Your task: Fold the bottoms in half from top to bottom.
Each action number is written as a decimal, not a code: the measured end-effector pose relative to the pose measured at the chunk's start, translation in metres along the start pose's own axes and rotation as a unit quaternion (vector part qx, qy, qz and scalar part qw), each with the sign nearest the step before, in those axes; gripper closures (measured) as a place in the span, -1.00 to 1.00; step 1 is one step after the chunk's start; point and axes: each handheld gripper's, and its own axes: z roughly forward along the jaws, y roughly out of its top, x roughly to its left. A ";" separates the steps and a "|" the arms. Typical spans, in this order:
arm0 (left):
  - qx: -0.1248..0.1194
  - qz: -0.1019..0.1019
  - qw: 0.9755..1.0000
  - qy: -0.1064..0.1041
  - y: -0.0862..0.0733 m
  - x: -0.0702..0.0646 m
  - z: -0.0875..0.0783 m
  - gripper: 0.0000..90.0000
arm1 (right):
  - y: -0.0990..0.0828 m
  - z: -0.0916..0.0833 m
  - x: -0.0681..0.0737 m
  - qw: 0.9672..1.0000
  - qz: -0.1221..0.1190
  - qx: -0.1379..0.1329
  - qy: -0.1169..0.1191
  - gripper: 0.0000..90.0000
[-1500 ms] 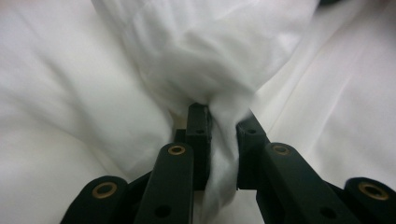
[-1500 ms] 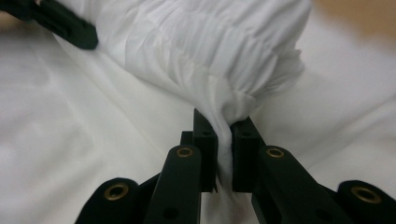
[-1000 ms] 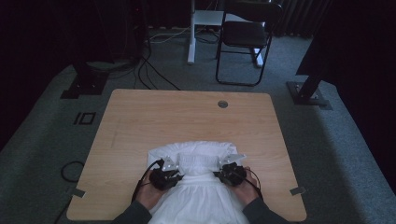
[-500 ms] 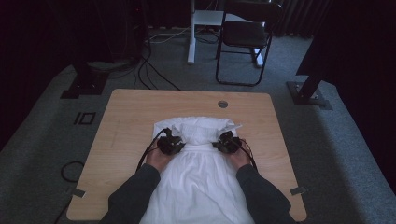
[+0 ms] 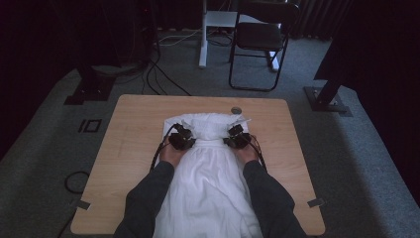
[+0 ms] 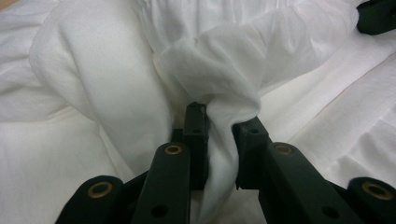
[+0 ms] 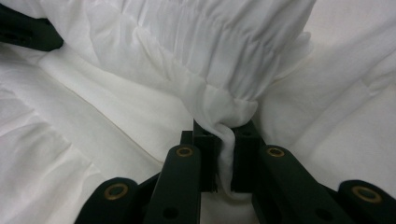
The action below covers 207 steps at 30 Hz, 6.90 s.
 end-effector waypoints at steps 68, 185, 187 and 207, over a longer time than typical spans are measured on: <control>-0.002 0.055 0.998 -0.033 -0.049 -0.020 -0.040 0.79 | -0.052 -0.033 0.032 0.997 -0.026 -0.010 0.076 0.86; -0.041 0.067 0.985 -0.151 -0.103 -0.099 -0.091 0.46 | -0.116 -0.093 0.085 0.981 -0.121 0.017 0.153 0.96; -0.050 0.059 0.989 -0.128 -0.097 -0.092 -0.093 0.42 | -0.110 -0.096 0.083 0.982 -0.125 0.008 0.143 0.79; -0.048 -0.052 0.997 -0.022 -0.053 -0.002 -0.033 0.33 | -0.039 -0.018 0.013 0.998 0.002 -0.057 0.020 0.14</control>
